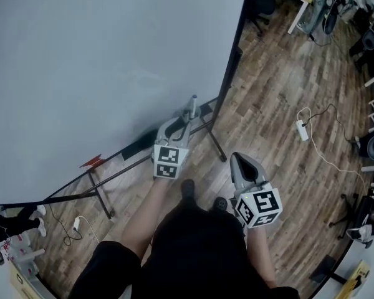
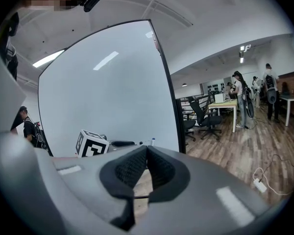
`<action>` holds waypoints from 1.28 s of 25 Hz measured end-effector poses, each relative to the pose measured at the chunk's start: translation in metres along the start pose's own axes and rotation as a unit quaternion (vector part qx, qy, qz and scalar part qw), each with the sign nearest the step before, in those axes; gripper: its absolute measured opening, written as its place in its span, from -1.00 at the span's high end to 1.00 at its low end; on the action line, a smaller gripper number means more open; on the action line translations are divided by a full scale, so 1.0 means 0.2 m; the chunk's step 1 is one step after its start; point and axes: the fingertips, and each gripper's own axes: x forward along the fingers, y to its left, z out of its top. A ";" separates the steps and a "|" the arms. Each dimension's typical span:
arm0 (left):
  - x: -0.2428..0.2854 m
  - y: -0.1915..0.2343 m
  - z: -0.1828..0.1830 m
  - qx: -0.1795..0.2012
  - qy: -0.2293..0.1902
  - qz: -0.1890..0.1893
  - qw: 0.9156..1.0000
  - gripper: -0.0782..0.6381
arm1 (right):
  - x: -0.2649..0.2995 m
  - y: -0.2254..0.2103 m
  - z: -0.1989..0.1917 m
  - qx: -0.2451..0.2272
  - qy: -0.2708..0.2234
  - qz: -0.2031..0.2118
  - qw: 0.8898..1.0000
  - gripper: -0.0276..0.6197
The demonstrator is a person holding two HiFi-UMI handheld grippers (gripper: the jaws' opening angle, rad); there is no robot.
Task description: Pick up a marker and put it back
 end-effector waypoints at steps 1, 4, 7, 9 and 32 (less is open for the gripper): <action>-0.02 -0.02 0.01 -0.001 0.000 0.005 1.000 0.46 | -0.02 -0.01 0.01 -0.002 -0.001 0.006 1.000 0.91; -0.10 -0.08 0.03 -0.006 -0.001 0.020 1.000 0.46 | -0.09 -0.02 0.02 -0.009 -0.002 0.025 1.000 0.91; -0.17 -0.16 0.06 -0.010 -0.004 0.035 0.999 0.46 | -0.17 -0.04 0.03 -0.013 -0.003 0.043 0.999 0.91; -0.22 -0.22 0.08 -0.012 -0.007 0.044 0.999 0.47 | -0.22 -0.06 0.03 -0.014 -0.002 0.053 0.998 0.91; -0.78 -0.86 0.07 -0.086 -0.050 0.117 0.988 0.69 | -0.68 -0.08 -0.26 -0.047 0.031 0.162 0.985 0.91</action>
